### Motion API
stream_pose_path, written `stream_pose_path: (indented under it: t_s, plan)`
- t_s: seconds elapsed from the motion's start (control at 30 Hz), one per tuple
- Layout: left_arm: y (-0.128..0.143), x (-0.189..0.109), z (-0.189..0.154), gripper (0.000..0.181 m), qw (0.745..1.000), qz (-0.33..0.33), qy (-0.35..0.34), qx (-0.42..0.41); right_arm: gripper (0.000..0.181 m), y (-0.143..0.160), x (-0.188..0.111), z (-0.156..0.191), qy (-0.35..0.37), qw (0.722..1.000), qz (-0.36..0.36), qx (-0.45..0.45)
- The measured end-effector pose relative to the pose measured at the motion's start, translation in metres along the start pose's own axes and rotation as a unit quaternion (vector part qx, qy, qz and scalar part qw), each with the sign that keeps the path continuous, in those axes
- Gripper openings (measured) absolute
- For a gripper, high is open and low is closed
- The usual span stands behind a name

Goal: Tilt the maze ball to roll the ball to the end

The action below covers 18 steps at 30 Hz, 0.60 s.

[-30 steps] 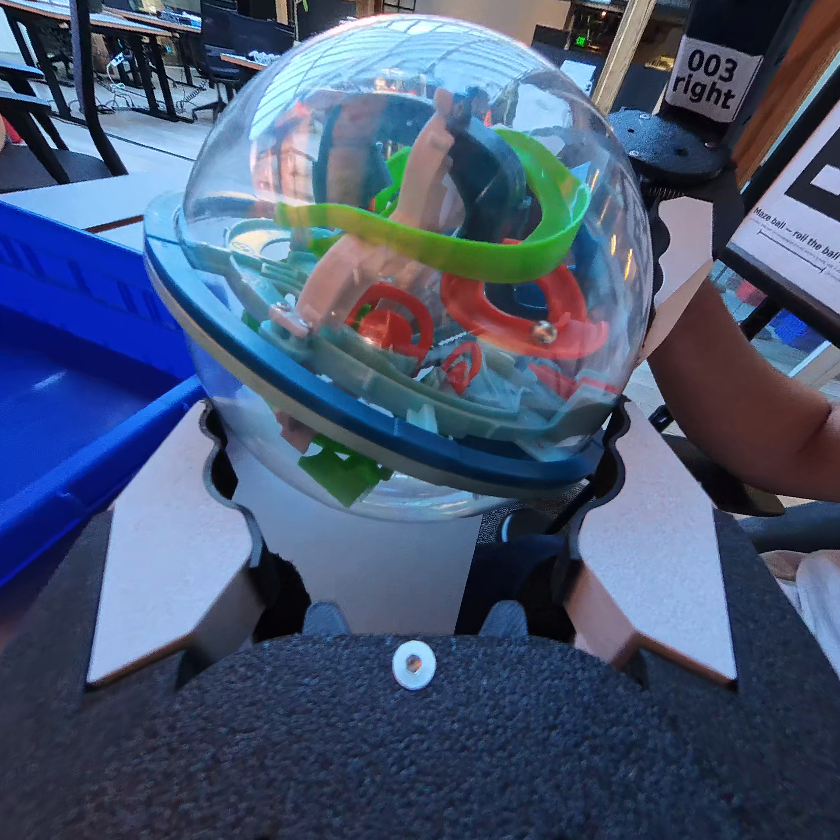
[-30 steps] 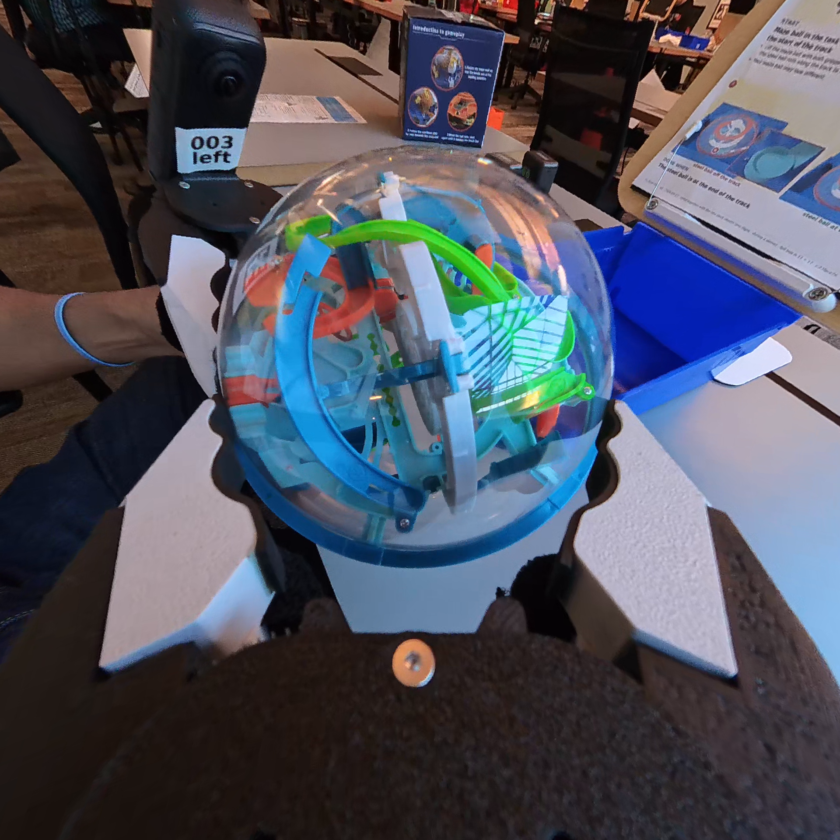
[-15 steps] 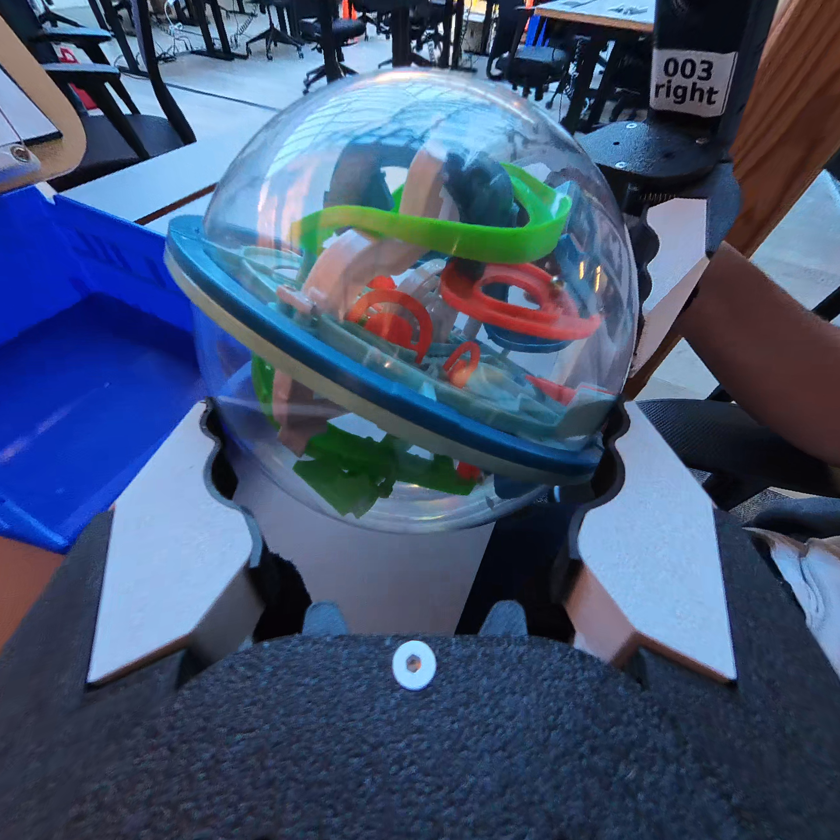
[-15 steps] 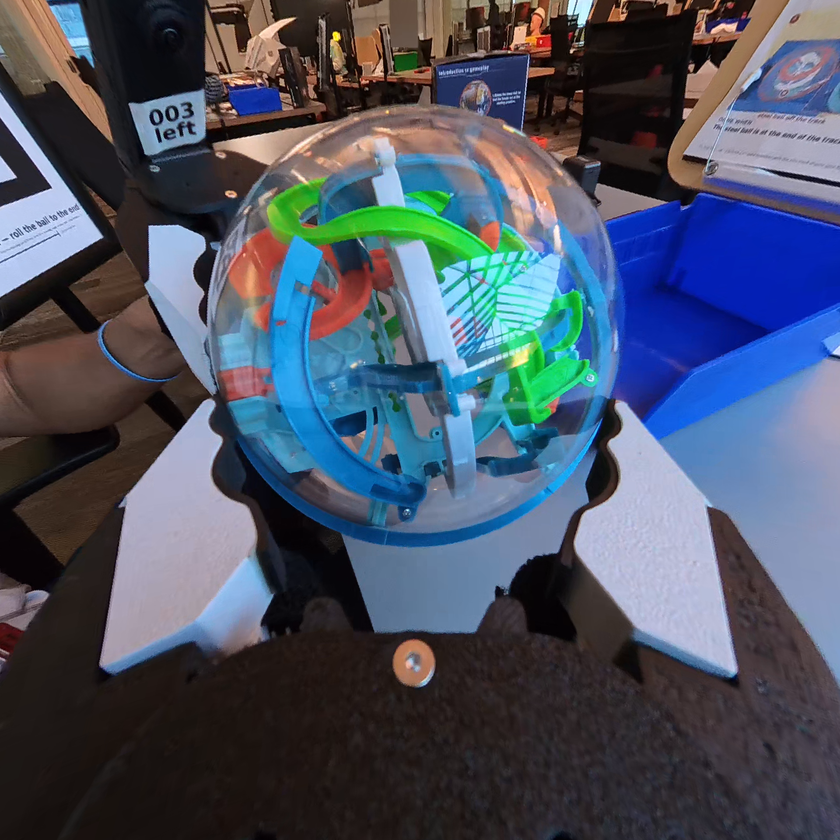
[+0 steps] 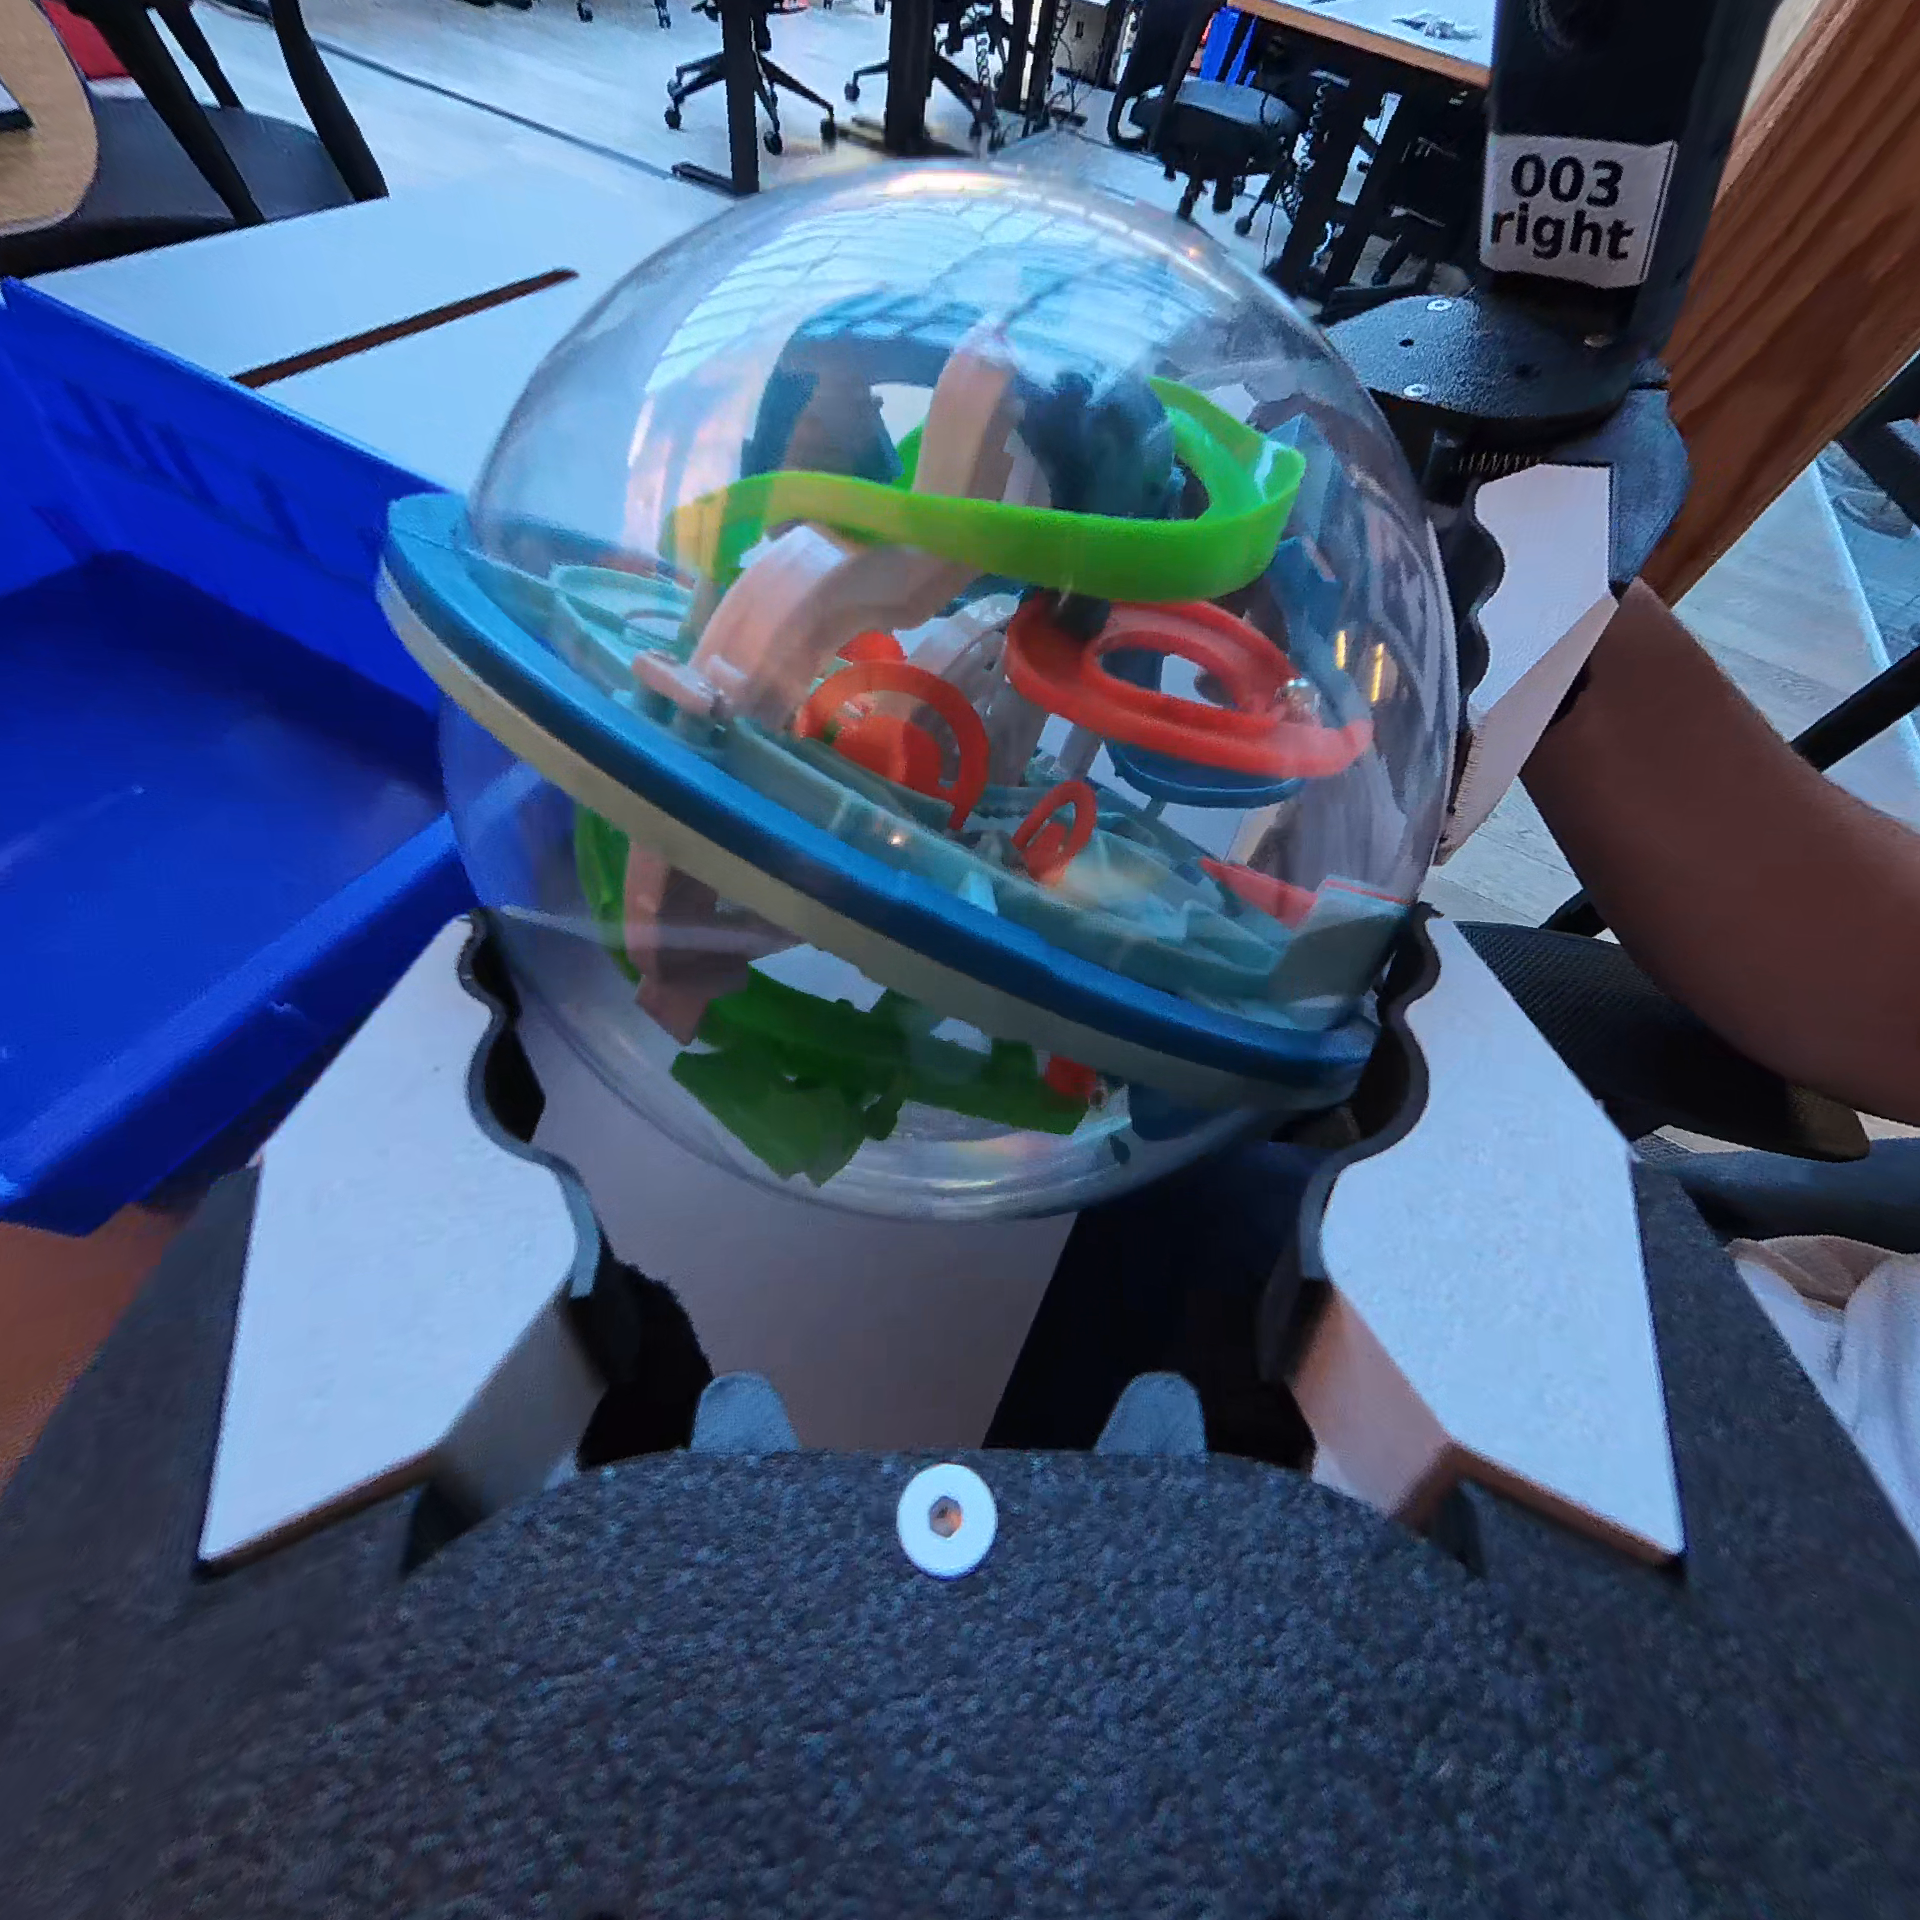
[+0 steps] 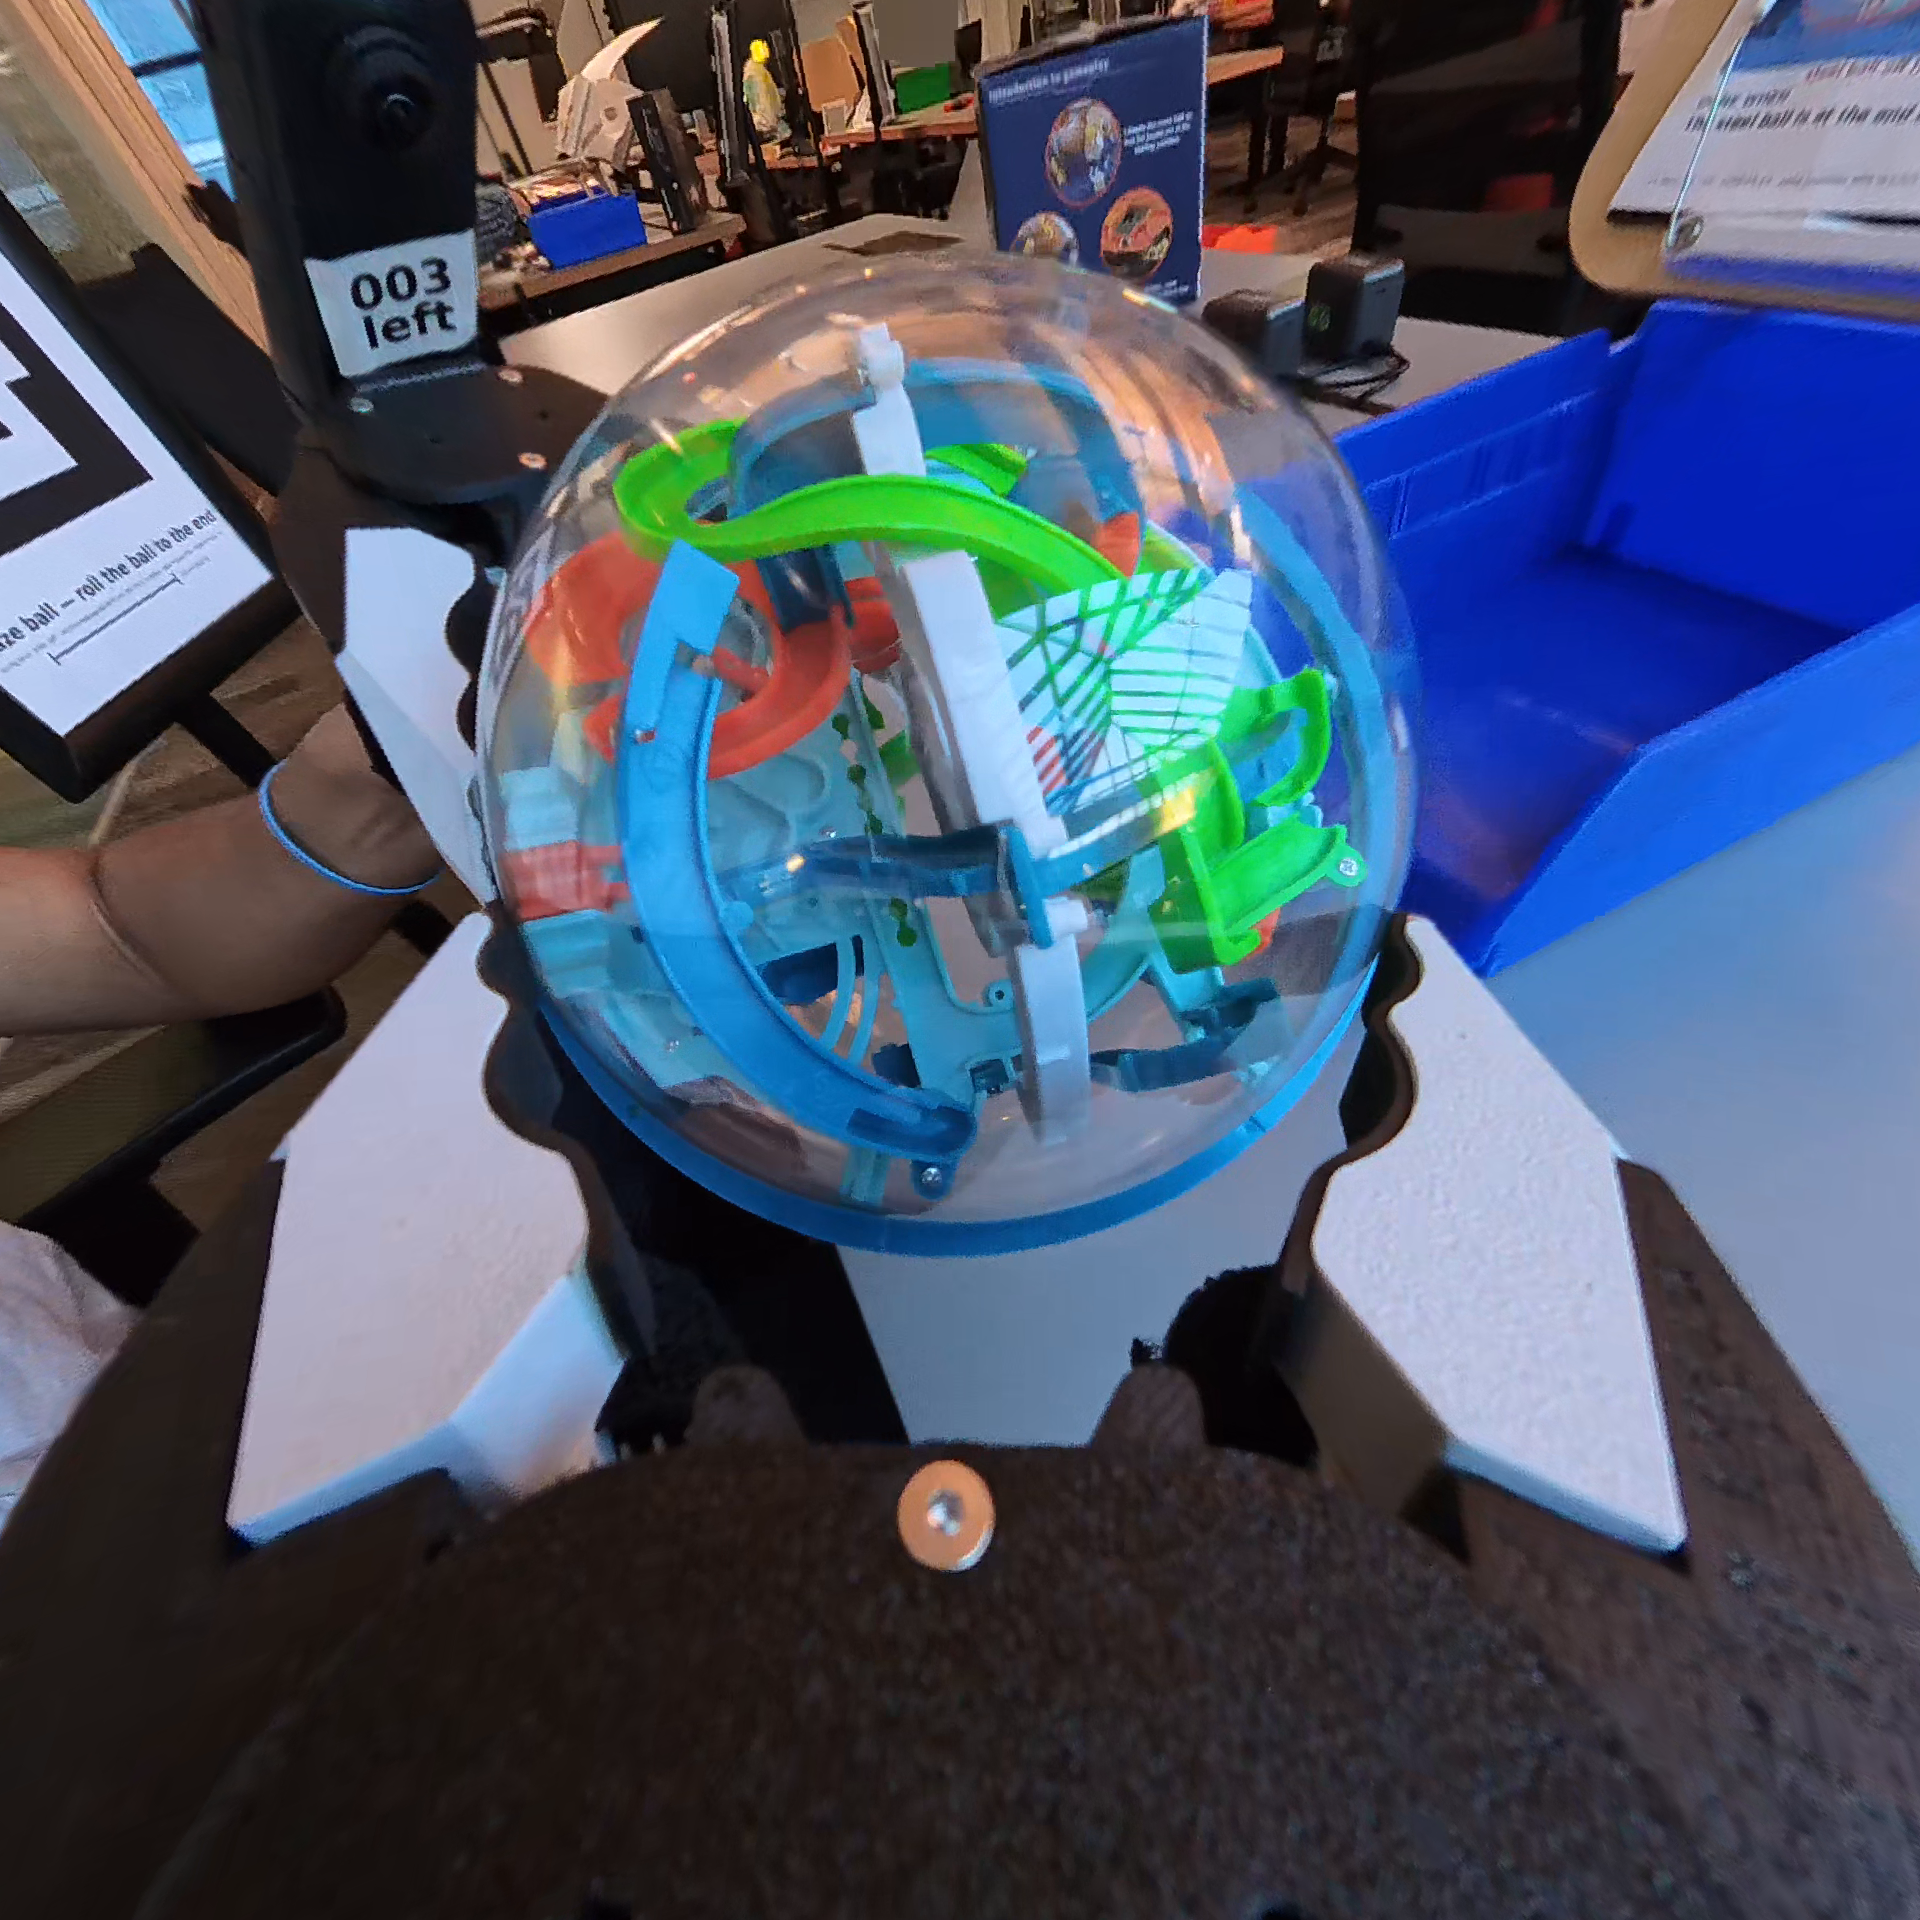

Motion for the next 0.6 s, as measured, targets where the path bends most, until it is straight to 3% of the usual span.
stream_pose_path:
  t_s: [0.2, 0.4, 0.6]
  plan:
    - [0.017, 0.008, -0.002, 0.157, 0.995, 0.036, -0.010, -0.092, 0.152, 0.015, -0.004, -0.007, -0.013, 0.996, 0.032, 0.086]
    - [0.026, 0.013, 0.000, 0.157, 0.997, 0.058, -0.037, -0.043, 0.152, 0.041, -0.005, -0.011, -0.044, 0.991, 0.057, 0.116]
    - [0.034, 0.017, -0.002, 0.157, 0.994, 0.059, -0.023, -0.087, 0.152, 0.037, -0.009, -0.015, -0.026, 0.992, 0.065, 0.107]
Point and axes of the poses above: each gripper's, where its closed fingertips meet, x out along the fingers, y out of its underside, z = x × y across the jaws, the point moved 1 cm from there along -x, back along the fingers, and after that the axes turned 13 degrees about -z, right-handed, at the moved point
